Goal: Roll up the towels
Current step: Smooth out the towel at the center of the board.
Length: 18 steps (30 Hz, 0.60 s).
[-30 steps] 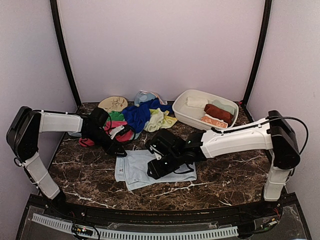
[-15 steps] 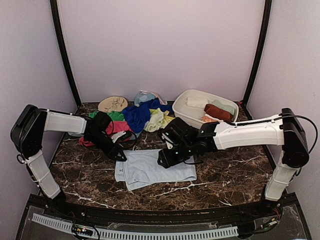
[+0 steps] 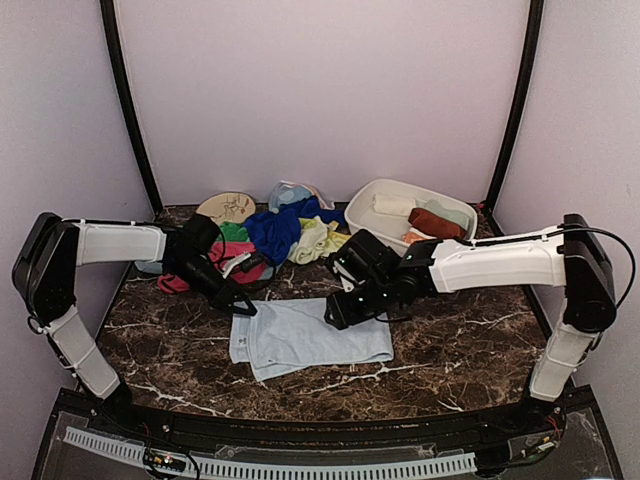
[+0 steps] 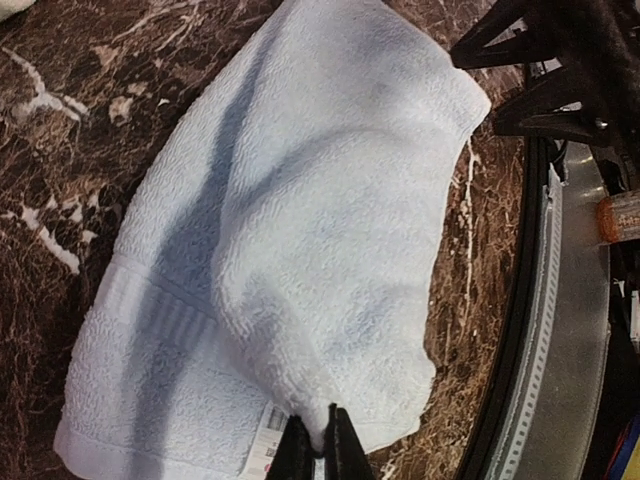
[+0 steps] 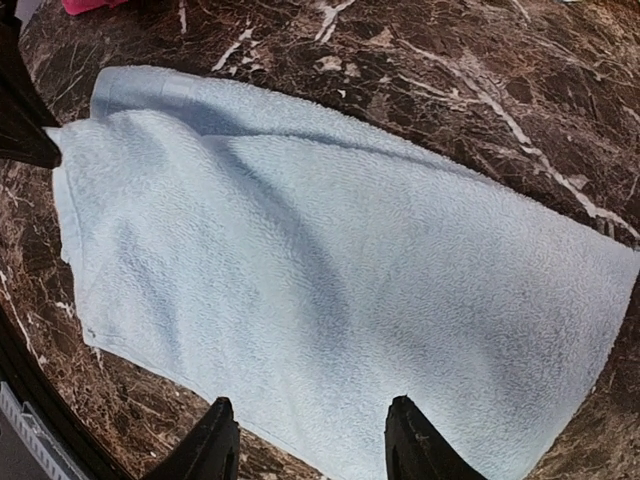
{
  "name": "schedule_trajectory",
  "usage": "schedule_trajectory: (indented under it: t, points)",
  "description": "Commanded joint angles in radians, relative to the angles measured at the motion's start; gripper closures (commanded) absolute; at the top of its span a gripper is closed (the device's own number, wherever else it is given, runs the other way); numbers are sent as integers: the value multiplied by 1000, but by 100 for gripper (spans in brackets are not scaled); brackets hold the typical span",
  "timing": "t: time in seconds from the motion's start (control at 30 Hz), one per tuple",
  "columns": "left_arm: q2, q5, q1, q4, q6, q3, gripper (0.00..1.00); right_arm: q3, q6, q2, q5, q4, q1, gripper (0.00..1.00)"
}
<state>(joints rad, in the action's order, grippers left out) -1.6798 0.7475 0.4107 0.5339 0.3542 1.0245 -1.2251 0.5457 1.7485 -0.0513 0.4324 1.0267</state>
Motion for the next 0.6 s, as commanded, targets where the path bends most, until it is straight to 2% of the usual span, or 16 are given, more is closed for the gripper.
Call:
schedule_trajectory:
  t: [0.0,0.57]
  points:
    - [62,101,7,79,-25,54,100,18,-25,2,0,4,-38,49]
    - [55,-65,4,137,-97,148,100,126,-16,-33,34,-73,-66,47]
